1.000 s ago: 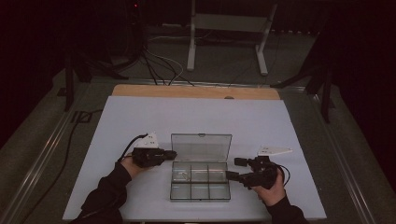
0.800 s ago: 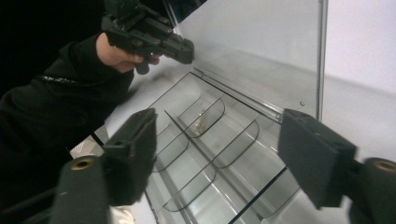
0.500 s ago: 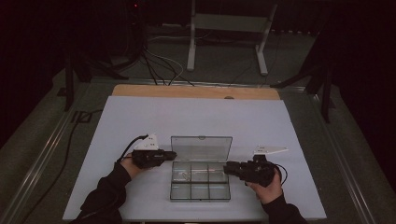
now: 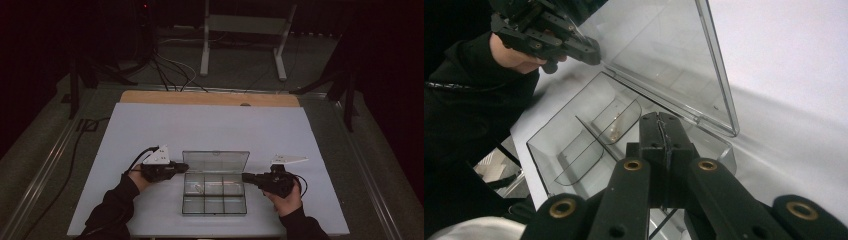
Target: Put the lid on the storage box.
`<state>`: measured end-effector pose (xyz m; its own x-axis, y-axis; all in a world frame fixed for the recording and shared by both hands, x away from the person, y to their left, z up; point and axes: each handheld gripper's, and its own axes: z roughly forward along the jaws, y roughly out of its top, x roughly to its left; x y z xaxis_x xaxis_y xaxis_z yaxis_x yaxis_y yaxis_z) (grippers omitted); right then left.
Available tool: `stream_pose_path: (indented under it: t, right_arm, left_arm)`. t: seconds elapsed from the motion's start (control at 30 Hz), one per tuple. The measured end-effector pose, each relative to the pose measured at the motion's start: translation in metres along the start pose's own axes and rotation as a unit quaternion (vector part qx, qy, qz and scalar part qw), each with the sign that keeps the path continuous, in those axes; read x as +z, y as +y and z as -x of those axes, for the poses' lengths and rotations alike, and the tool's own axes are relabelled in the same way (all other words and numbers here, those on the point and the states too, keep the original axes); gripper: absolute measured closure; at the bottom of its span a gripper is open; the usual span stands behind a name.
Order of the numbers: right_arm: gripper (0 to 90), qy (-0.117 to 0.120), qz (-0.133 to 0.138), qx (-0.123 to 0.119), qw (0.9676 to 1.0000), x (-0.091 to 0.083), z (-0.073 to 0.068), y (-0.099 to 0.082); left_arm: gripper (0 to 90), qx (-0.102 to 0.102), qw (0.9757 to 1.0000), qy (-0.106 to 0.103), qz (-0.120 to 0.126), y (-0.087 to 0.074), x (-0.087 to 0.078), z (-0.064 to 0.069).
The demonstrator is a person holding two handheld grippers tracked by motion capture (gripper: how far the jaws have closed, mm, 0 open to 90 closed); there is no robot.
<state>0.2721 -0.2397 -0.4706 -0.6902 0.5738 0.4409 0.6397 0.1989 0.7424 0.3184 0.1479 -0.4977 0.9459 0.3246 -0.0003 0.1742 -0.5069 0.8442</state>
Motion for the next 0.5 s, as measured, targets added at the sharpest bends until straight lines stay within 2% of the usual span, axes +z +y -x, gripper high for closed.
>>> stream_pose_path:
  t: [0.1, 0.33, 0.5]
  right_arm:
    - [90.0, -0.004, 0.003, -0.01, 0.9999, 0.0004, -0.0008, -0.0006]
    - [90.0, 0.007, 0.012, 0.004, 0.9999, 0.0002, 0.0001, -0.001]
    - [90.0, 0.007, 0.011, 0.014, 0.9998, 0.0008, 0.0019, -0.0012]
  left_arm:
    - [86.7, 0.008, 1.0, 0.002, 0.0, -0.0001, -0.0002, 0.001]
    - [86.6, 0.03, 0.9995, 0.007, -0.001, -0.0004, -0.0007, 0.0035]
    - [86.4, 0.039, 0.9992, 0.008, -0.002, -0.0007, -0.001, 0.0041]
